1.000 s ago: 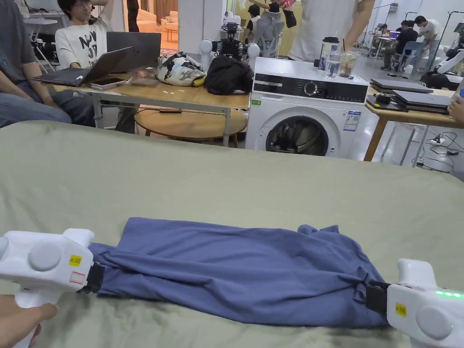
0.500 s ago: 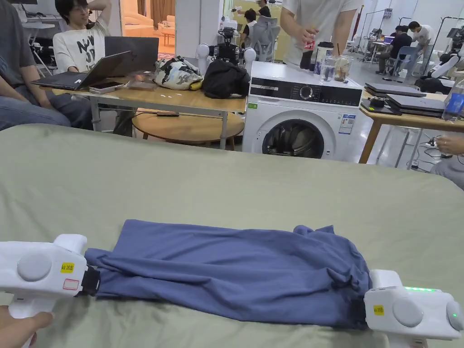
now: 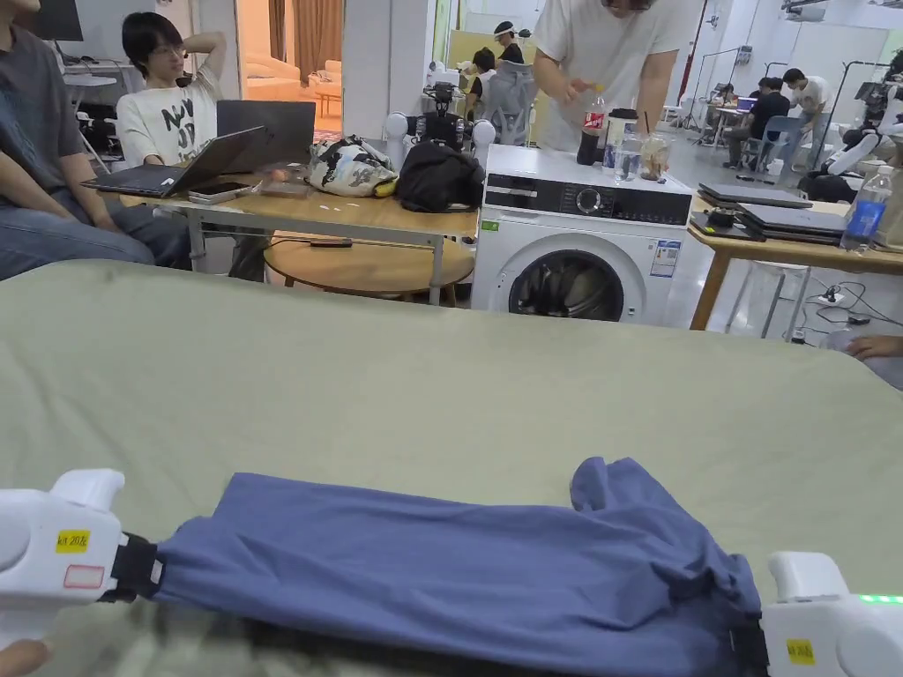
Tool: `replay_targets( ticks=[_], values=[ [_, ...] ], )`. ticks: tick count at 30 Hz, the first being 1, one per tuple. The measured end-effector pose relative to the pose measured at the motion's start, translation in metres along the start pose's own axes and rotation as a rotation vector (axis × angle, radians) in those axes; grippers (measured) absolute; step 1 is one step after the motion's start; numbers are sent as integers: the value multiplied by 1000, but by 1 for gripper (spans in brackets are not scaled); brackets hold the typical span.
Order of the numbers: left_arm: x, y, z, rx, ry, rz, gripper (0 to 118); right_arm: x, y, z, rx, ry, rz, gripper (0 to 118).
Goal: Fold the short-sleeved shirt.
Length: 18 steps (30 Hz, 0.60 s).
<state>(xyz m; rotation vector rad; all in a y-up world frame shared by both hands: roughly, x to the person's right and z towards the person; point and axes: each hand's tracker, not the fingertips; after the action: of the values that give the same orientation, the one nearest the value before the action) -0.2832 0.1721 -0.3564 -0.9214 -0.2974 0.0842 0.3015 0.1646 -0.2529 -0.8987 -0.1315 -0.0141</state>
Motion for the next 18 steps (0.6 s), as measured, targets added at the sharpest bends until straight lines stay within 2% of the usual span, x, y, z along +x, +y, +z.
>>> replay_targets(
  ticks=[5,11,14,17,18],
  values=[
    [-1,-41,-8,-43,34,-17,0,-7,-39,-5,-54,-16,1,9],
    [-5,-60,-34,-92,61,-14,0,-5,-54,-34,-79,-21,-17,11],
    [-7,-59,-36,-87,64,1,0,-8,-53,-34,-61,-34,-23,16],
    [-1,-50,-30,-83,63,6,1,-13,-45,-24,-47,-81,-12,40],
    [2,-47,-28,-79,65,3,12,-16,-41,-18,-4,-104,-18,48]
  ],
)
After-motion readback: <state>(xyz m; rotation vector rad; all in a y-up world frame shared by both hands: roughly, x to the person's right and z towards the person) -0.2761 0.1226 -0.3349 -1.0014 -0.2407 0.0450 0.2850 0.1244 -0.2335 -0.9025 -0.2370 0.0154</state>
